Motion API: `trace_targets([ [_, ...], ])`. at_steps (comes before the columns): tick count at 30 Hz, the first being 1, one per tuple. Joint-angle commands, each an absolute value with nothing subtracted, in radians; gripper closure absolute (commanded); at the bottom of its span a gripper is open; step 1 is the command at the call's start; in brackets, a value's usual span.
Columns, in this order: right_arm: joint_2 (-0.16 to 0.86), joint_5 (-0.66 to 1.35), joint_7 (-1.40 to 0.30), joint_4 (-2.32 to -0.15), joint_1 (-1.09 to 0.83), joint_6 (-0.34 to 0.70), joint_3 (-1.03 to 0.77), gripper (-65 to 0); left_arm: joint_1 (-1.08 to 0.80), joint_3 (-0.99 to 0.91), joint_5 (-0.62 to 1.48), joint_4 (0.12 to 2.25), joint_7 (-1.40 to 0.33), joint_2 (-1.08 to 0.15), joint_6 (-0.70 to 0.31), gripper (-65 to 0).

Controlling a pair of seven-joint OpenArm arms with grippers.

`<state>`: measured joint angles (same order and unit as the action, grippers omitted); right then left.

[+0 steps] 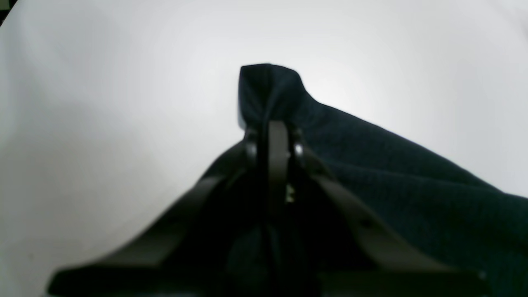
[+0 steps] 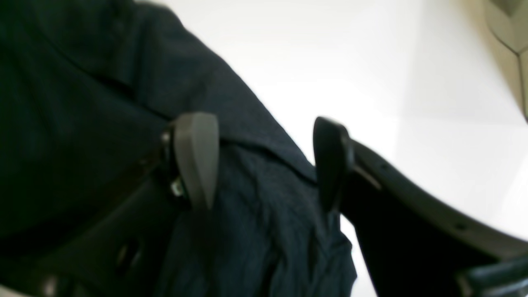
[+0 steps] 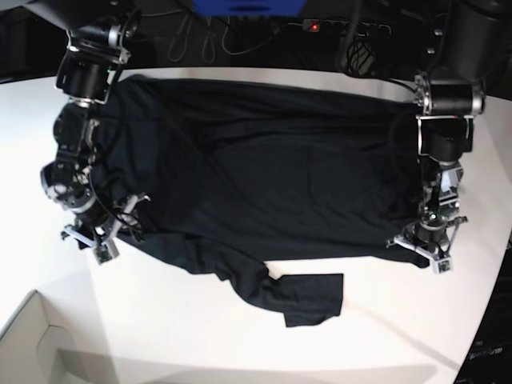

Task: Layout the t-shirt on the table in an organized manner, then fold the t-shirt properly
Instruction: 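Move both grippers down the shirt sides and grasp the side edges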

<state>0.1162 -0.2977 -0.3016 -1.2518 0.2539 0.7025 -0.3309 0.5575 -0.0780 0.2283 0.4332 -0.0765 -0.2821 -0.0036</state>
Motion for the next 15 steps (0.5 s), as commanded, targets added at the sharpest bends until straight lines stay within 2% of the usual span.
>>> trace_targets([
  [1, 0.127, -0.305, -0.277, -1.237, 0.294, 0.698, -0.329, -37.0, 0.568, -0.076, 0.226, 0.433, -0.122, -0.286, -0.005, -0.1],
  [8, 0.176, -0.318, -0.249, -1.017, 0.409, 0.698, -0.335, -37.0, 0.567, -0.076, 0.222, 0.433, -0.125, -0.288, -0.005, -0.1],
  [15, 0.225, -0.318, -0.142, -0.921, 0.409, 0.698, -0.334, -37.0, 0.552, -0.076, 0.22, 0.433, -0.124, -0.288, -0.005, -0.1],
])
